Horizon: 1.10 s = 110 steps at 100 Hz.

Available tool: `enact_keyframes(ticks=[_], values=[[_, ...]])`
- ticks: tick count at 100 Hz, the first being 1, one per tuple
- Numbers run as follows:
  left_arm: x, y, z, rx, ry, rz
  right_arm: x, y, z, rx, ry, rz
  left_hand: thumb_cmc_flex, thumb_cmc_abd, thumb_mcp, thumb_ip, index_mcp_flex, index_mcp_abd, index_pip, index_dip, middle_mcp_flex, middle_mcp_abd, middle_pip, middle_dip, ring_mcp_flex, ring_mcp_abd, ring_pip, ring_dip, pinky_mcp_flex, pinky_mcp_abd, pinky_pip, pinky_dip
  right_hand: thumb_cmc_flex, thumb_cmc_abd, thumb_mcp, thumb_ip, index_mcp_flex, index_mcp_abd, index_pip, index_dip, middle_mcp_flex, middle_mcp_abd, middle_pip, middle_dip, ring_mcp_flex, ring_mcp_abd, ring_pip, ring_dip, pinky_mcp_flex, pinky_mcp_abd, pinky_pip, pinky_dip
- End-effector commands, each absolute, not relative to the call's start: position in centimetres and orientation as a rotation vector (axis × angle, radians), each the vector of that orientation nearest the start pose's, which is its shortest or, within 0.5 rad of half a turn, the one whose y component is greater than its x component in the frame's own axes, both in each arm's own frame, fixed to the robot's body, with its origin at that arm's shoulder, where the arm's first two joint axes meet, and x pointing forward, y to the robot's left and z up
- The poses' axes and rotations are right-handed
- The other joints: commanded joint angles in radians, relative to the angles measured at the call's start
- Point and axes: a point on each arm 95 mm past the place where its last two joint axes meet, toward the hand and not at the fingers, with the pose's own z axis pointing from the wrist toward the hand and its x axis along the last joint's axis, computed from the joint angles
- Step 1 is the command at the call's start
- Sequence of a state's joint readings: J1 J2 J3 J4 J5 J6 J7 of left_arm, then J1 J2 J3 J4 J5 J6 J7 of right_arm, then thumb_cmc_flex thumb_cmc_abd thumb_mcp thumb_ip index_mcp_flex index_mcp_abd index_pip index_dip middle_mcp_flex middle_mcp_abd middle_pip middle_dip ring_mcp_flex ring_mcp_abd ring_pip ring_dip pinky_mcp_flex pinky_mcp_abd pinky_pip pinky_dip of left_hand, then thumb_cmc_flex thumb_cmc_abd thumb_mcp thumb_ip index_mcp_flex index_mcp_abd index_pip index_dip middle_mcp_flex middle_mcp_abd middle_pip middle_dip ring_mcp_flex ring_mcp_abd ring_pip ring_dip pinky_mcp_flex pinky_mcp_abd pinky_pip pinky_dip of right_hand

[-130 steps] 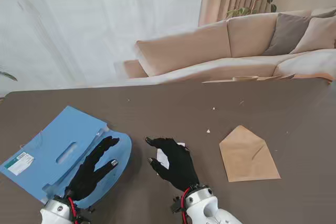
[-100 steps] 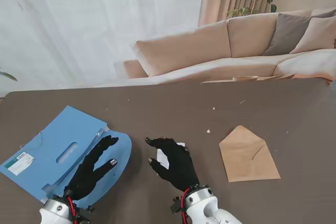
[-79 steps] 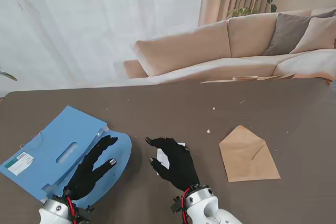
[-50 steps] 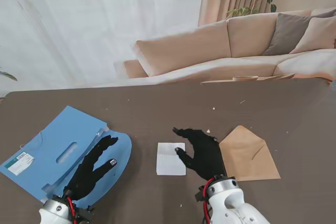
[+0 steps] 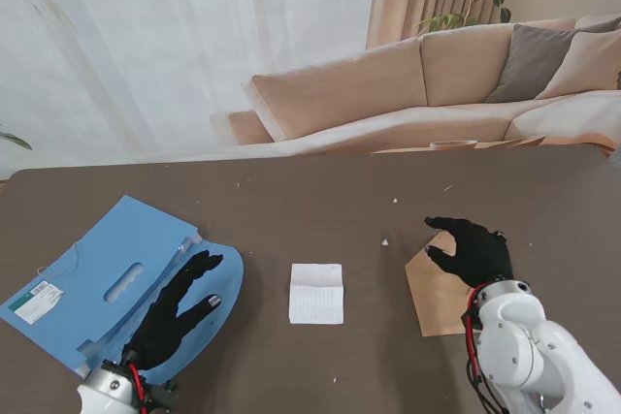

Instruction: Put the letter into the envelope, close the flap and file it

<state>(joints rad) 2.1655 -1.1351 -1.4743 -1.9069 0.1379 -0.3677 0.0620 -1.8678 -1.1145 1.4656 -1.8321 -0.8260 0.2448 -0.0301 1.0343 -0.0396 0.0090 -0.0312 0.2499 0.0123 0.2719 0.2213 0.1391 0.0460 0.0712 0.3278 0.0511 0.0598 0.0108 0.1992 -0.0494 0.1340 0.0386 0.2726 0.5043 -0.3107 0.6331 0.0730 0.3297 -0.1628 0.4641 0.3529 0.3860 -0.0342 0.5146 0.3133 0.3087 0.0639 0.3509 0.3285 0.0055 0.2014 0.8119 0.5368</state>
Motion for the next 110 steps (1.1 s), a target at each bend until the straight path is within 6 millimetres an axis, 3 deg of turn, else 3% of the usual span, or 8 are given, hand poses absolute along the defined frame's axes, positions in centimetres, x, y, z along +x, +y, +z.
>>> enact_keyframes(ticks=[1, 31, 39, 49, 76, 91, 99, 110], values=[[24.6, 1.9, -33.5, -1.986, 0.806, -2.218, 35.3, -8.9, -31.9, 1.59, 1.101, 1.278, 0.012, 0.05, -0.013, 0.002, -0.014, -0.025, 0.013, -0.008, -0.006, -0.024, -0.006, 0.008, -0.016, -0.031, -0.011, -0.006, 0.002, -0.039, -0.015, -0.026, -0.046, -0.008, 0.038, -0.017, 0.008, 0.004, 0.02, 0.023, -0.031, -0.011, 0.01, -0.002, 0.013, 0.002, 0.005, -0.003, -0.003, 0.002, 0.019, 0.007], [25.8, 1.2, -33.9, -1.996, 0.81, -2.171, 39.2, -12.8, -34.0, 1.635, 1.127, 1.143, 0.013, 0.048, -0.014, 0.002, -0.01, -0.022, 0.015, -0.007, -0.005, -0.022, -0.002, 0.01, -0.016, -0.032, -0.011, -0.005, 0.002, -0.039, -0.015, -0.025, -0.038, -0.009, 0.078, -0.012, -0.044, 0.003, 0.005, 0.021, -0.077, -0.011, 0.0, -0.016, -0.007, -0.004, 0.0, -0.011, -0.005, -0.002, 0.026, 0.002], [26.0, 1.1, -33.9, -2.001, 0.809, -2.162, 39.9, -13.1, -34.5, 1.648, 1.15, 1.103, 0.013, 0.048, -0.014, 0.002, -0.008, -0.024, 0.016, -0.007, -0.004, -0.023, 0.0, 0.011, -0.016, -0.032, -0.011, -0.005, 0.002, -0.039, -0.015, -0.025, -0.02, -0.011, 0.148, 0.041, -0.184, 0.024, -0.028, 0.013, -0.203, 0.001, -0.004, -0.031, -0.088, -0.015, -0.017, -0.022, -0.034, -0.015, 0.014, -0.006], [26.2, 1.1, -34.0, -2.005, 0.806, -2.153, 40.5, -13.7, -35.2, 1.633, 1.201, 1.034, 0.014, 0.047, -0.013, 0.002, -0.008, -0.023, 0.015, -0.007, -0.004, -0.022, 0.001, 0.011, -0.016, -0.031, -0.011, -0.004, 0.002, -0.038, -0.015, -0.025, -0.013, -0.026, 0.174, 0.071, -0.245, 0.044, -0.049, 0.025, -0.201, 0.012, -0.131, -0.096, -0.133, -0.026, -0.032, -0.028, -0.05, -0.022, -0.007, -0.001], [26.7, 1.3, -34.0, -2.003, 0.784, -2.144, 41.7, -14.4, -37.0, 1.685, 1.241, 0.949, 0.014, 0.049, -0.014, 0.002, -0.009, -0.021, 0.014, -0.008, -0.004, -0.021, 0.002, 0.011, -0.016, -0.032, -0.011, -0.004, 0.002, -0.039, -0.015, -0.025, -0.009, -0.054, 0.219, 0.075, -0.169, 0.081, -0.061, 0.033, -0.202, 0.017, -0.153, -0.086, -0.146, -0.03, -0.034, -0.029, -0.053, -0.023, -0.017, 0.008], [26.8, 1.2, -33.9, -2.006, 0.778, -2.14, 41.8, -14.6, -37.7, 1.719, 1.261, 0.927, 0.013, 0.049, -0.014, 0.002, -0.009, -0.022, 0.014, -0.008, -0.004, -0.022, 0.002, 0.012, -0.016, -0.032, -0.011, -0.004, 0.002, -0.039, -0.015, -0.025, 0.026, -0.087, 0.316, 0.117, -0.105, 0.114, -0.049, 0.04, -0.199, 0.022, -0.133, -0.067, -0.143, -0.033, -0.027, -0.029, -0.048, -0.021, -0.019, 0.017], [26.8, 1.2, -33.9, -2.01, 0.778, -2.135, 41.8, -14.5, -38.0, 1.732, 1.265, 0.929, 0.014, 0.048, -0.014, 0.002, -0.009, -0.021, 0.015, -0.008, -0.005, -0.022, 0.002, 0.012, -0.016, -0.032, -0.012, -0.004, 0.002, -0.039, -0.015, -0.025, 0.045, -0.118, 0.362, 0.129, -0.013, 0.124, 0.004, 0.057, -0.198, 0.026, -0.096, -0.053, -0.137, -0.031, -0.017, -0.028, -0.042, -0.019, -0.016, 0.02], [26.8, 1.1, -33.8, -2.013, 0.777, -2.131, 41.7, -14.4, -38.1, 1.739, 1.278, 0.94, 0.014, 0.048, -0.014, 0.002, -0.01, -0.02, 0.015, -0.008, -0.004, -0.022, 0.002, 0.012, -0.016, -0.032, -0.012, -0.005, 0.002, -0.039, -0.015, -0.025, 0.051, -0.154, 0.403, 0.103, 0.066, 0.096, 0.12, 0.113, -0.201, 0.028, -0.053, -0.05, -0.129, -0.03, -0.003, -0.029, -0.038, -0.015, -0.007, 0.016]])
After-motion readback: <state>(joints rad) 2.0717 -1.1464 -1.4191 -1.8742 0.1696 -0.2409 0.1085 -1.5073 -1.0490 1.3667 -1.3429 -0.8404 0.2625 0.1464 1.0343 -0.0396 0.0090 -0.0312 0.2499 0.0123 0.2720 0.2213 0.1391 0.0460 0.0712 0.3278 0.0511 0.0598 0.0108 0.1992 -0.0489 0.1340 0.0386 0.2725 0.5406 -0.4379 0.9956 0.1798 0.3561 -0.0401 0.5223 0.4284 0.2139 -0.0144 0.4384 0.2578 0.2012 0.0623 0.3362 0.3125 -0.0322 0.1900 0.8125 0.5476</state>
